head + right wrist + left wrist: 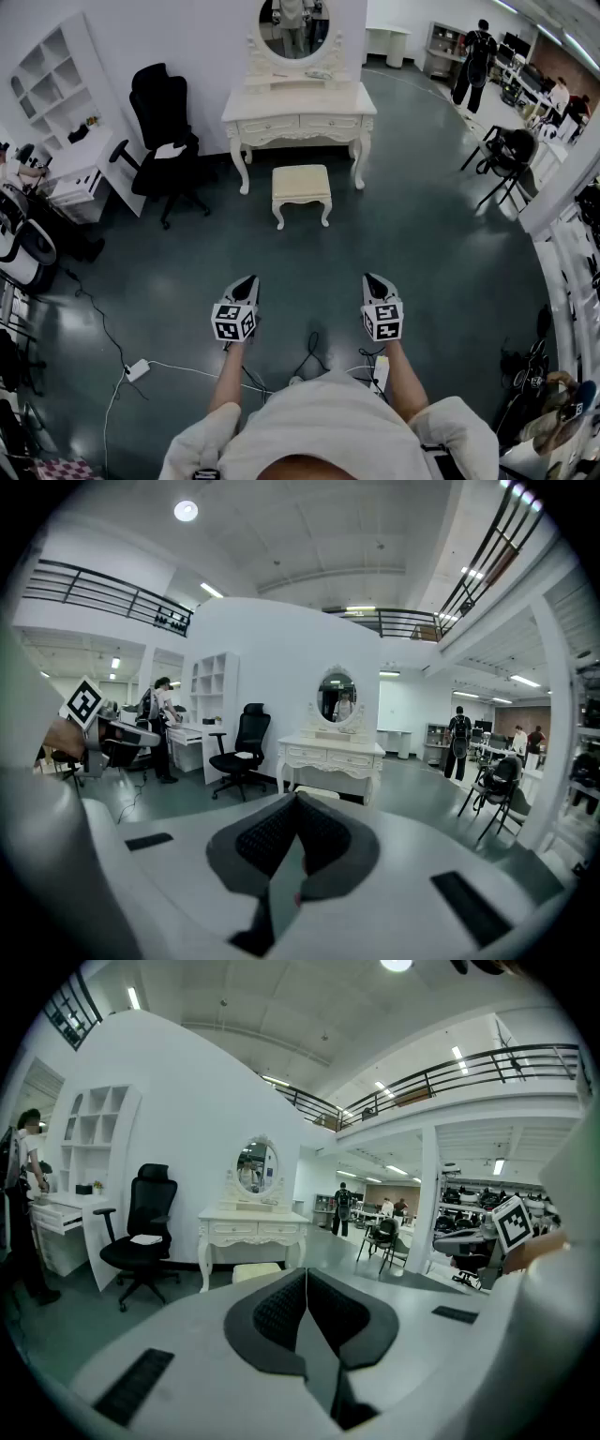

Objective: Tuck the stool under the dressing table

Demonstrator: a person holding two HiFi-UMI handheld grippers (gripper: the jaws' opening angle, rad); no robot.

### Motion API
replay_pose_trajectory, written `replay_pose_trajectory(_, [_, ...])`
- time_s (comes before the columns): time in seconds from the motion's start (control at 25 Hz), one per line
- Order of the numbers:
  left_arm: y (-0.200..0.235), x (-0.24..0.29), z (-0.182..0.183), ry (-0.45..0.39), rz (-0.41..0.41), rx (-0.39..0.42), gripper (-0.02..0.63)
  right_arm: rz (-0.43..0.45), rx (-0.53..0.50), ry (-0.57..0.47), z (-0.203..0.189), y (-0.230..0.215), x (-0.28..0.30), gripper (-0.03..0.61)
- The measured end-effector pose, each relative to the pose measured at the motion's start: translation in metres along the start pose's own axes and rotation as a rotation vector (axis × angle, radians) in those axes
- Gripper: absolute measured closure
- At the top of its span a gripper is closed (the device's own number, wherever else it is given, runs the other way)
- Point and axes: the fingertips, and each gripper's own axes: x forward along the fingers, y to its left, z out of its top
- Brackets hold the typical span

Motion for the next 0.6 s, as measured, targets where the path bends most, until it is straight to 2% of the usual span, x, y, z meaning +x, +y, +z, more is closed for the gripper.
replay_pose_trajectory(0.48, [-0.002, -0.009, 0.000, -0.006, 0.006, -0.004, 0.597, 0.020, -0.013, -0.009, 0.001, 0.006, -0.005, 0.578])
replay_pose_trajectory(0.6, [-0.008, -0.011, 0.002, -0.021, 0.004, -0.014, 0.595, 0.052, 0.018, -0.035, 0.003, 0.006, -0.012, 0.577])
